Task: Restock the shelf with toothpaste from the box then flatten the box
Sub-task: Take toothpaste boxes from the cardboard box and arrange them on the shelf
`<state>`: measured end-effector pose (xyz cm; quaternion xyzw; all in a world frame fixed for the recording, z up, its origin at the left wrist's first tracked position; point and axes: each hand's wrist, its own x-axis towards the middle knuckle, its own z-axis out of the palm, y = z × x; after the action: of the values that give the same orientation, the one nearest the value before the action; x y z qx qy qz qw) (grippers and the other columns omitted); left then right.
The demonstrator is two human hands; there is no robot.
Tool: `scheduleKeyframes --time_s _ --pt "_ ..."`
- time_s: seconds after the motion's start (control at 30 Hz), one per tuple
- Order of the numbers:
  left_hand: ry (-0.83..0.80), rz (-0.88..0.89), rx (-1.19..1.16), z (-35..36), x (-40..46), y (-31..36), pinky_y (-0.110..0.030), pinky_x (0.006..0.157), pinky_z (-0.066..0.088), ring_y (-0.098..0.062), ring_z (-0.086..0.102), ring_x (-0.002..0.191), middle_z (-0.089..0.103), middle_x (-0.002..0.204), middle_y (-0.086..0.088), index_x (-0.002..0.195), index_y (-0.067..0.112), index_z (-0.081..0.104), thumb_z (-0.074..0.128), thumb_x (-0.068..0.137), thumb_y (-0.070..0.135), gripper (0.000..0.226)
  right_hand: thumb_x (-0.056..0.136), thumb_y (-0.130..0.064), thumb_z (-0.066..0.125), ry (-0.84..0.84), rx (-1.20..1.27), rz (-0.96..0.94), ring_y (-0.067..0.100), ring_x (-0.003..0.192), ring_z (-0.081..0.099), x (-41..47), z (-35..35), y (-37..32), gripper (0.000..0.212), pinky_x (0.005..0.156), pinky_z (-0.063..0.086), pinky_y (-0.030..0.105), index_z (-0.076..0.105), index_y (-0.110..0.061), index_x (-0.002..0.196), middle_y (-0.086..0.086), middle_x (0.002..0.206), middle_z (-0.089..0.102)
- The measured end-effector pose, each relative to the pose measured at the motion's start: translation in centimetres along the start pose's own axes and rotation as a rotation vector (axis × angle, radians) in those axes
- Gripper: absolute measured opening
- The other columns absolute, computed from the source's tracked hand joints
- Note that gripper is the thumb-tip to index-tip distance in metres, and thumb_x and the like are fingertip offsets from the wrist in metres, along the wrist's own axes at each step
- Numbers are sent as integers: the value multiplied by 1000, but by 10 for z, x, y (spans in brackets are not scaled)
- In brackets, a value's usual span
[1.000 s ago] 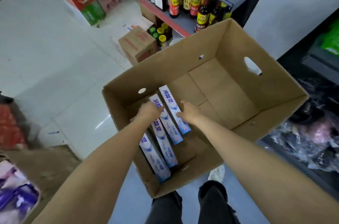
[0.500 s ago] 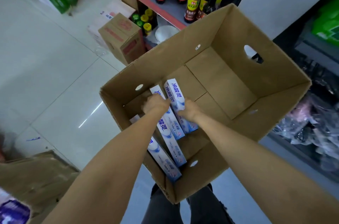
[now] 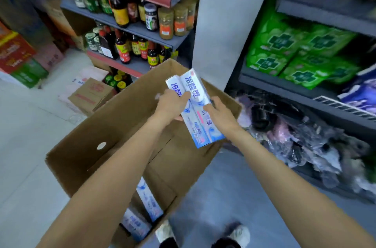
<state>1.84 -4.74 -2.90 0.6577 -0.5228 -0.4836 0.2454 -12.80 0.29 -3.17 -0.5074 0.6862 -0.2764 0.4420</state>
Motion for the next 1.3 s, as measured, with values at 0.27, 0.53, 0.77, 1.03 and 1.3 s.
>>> scheduleKeyframes --time_s 0.27,0.53,0.77,1.03,1.3 --pt "-100 348 122 158 -60 173 -29 63 59 -21 68 82 69 99 -1 104 16 65 53 88 34 27 76 -23 78 83 157 -107 8 94 64 -59 -226 42 54 74 52 21 42 -17 117 -9 109 62" --pt "-309 599 -217 314 -118 308 -16 45 49 -6 61 65 63 102 1 129 25 29 58 90 40 51 81 -22 72 190 161 -94 14 89 69 -127 -454 102 45 77 56 28 50 -18 120 -1 106 70" --pt "-412 638 -316 469 -133 399 -18 36 45 -1 56 40 62 70 4 90 18 40 68 86 22 28 70 -36 79 411 64 -44 18 94 67 -165 -595 166 54 84 53 38 54 -19 115 1 109 68" --pt "-326 603 -498 647 -151 498 -36 60 60 -12 65 53 64 77 -1 78 23 35 76 74 29 42 70 -38 79 892 -372 -12 23 89 57 -197 -743 224 59 72 42 33 46 -19 115 -1 98 62" --pt "-472 437 -531 783 -191 568 -31 62 60 -11 63 51 64 75 -4 89 13 51 77 75 27 32 69 -41 78 961 -635 155 31 102 59 -229 -868 283 72 70 37 34 38 -22 126 7 106 63"
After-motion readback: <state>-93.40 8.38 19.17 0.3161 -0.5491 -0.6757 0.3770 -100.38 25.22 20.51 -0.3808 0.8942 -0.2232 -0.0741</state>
